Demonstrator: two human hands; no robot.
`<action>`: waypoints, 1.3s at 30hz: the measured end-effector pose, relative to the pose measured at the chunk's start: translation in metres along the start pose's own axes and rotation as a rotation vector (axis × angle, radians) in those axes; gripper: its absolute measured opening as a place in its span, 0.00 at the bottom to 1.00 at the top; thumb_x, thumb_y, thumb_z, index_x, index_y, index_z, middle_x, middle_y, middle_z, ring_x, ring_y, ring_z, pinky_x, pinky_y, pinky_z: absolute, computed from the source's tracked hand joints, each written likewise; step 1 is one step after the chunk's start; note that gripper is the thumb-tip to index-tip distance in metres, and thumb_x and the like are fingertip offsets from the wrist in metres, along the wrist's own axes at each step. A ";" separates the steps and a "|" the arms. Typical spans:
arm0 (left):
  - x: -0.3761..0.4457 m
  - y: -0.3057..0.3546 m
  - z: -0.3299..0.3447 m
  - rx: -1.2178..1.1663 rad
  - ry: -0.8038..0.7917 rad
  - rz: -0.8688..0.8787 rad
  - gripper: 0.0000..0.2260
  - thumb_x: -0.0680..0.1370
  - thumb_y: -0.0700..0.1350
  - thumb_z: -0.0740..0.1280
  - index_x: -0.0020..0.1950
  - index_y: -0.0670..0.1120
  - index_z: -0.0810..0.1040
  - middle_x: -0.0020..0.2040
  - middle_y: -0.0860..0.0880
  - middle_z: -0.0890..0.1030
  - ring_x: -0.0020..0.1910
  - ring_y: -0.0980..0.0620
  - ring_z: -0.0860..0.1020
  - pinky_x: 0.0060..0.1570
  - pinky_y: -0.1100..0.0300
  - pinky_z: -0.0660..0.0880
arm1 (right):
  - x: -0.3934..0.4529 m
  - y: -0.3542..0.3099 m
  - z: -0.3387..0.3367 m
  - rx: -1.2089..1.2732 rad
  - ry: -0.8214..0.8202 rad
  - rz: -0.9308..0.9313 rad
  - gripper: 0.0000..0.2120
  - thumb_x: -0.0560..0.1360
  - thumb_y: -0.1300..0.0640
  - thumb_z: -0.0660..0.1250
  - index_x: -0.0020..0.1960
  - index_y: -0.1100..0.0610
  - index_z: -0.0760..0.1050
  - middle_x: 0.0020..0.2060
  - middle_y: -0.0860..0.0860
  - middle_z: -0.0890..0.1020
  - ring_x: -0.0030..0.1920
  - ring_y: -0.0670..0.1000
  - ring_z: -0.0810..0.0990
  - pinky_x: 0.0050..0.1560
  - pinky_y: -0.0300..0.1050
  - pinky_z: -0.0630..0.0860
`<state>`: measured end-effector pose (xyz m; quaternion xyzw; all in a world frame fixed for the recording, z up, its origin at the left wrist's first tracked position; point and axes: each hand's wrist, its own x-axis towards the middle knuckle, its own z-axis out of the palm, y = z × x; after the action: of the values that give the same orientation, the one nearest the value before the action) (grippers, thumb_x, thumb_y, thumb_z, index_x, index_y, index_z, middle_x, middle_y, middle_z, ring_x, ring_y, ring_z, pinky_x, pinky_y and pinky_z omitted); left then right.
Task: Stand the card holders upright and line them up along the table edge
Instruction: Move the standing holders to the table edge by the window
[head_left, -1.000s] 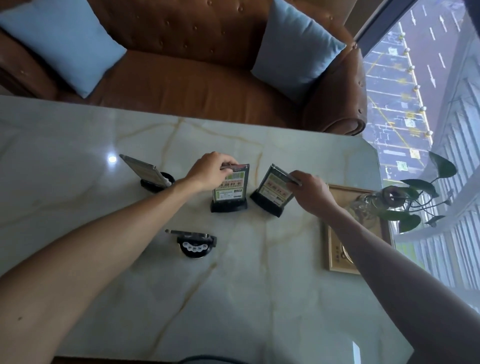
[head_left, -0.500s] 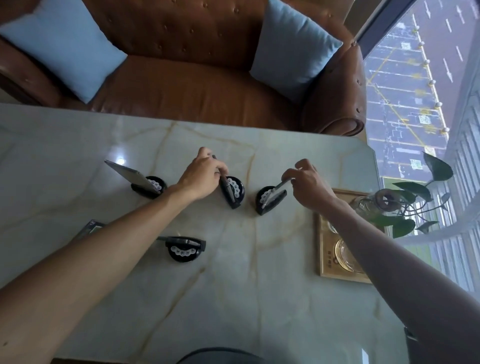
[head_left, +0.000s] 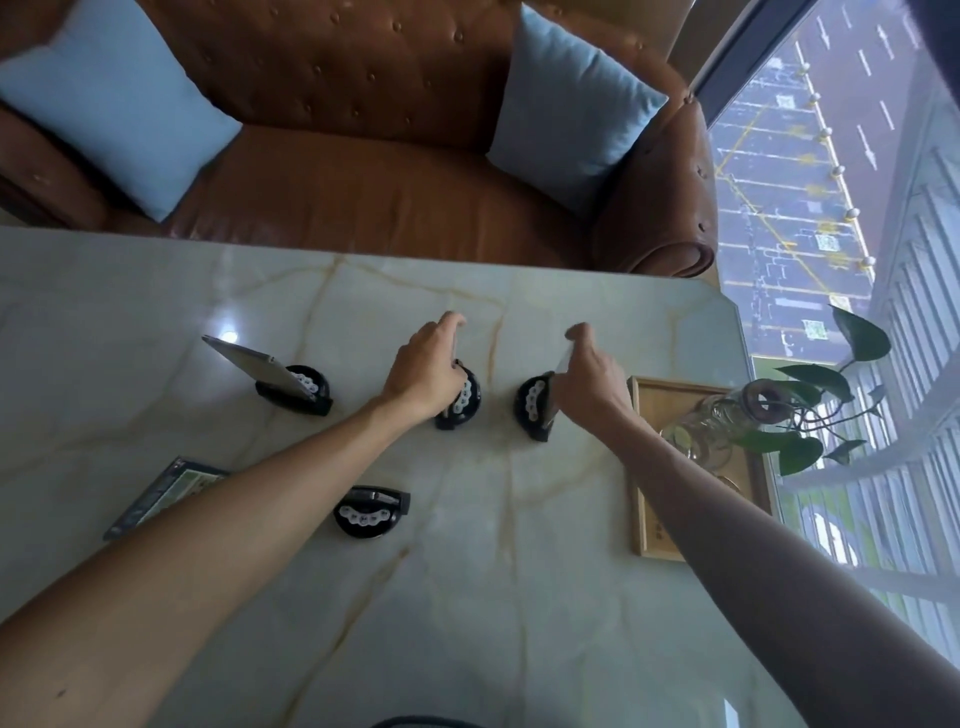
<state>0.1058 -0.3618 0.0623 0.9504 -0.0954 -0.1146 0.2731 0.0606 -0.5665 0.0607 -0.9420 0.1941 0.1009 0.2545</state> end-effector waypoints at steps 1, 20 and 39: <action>0.002 -0.002 -0.001 0.014 0.006 0.010 0.23 0.73 0.36 0.68 0.65 0.46 0.67 0.51 0.44 0.79 0.43 0.42 0.78 0.41 0.53 0.72 | 0.001 0.003 -0.003 -0.017 0.006 -0.024 0.26 0.71 0.68 0.61 0.67 0.56 0.59 0.36 0.54 0.76 0.34 0.57 0.74 0.29 0.45 0.64; 0.138 0.092 0.001 0.061 -0.075 0.251 0.11 0.76 0.38 0.68 0.56 0.49 0.84 0.52 0.47 0.86 0.53 0.46 0.83 0.55 0.49 0.80 | 0.150 0.095 -0.127 -0.282 0.119 -0.280 0.11 0.70 0.60 0.63 0.50 0.49 0.73 0.41 0.56 0.81 0.39 0.61 0.79 0.35 0.49 0.74; 0.258 0.198 0.094 -0.070 0.043 0.277 0.10 0.76 0.35 0.67 0.52 0.44 0.84 0.51 0.44 0.86 0.52 0.47 0.82 0.51 0.57 0.77 | 0.265 0.202 -0.176 -0.241 0.185 -0.230 0.13 0.74 0.64 0.62 0.55 0.52 0.77 0.45 0.64 0.81 0.41 0.65 0.79 0.40 0.56 0.80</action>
<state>0.3038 -0.6361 0.0488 0.9203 -0.2158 -0.0588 0.3211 0.2322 -0.9014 0.0446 -0.9869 0.0943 0.0066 0.1307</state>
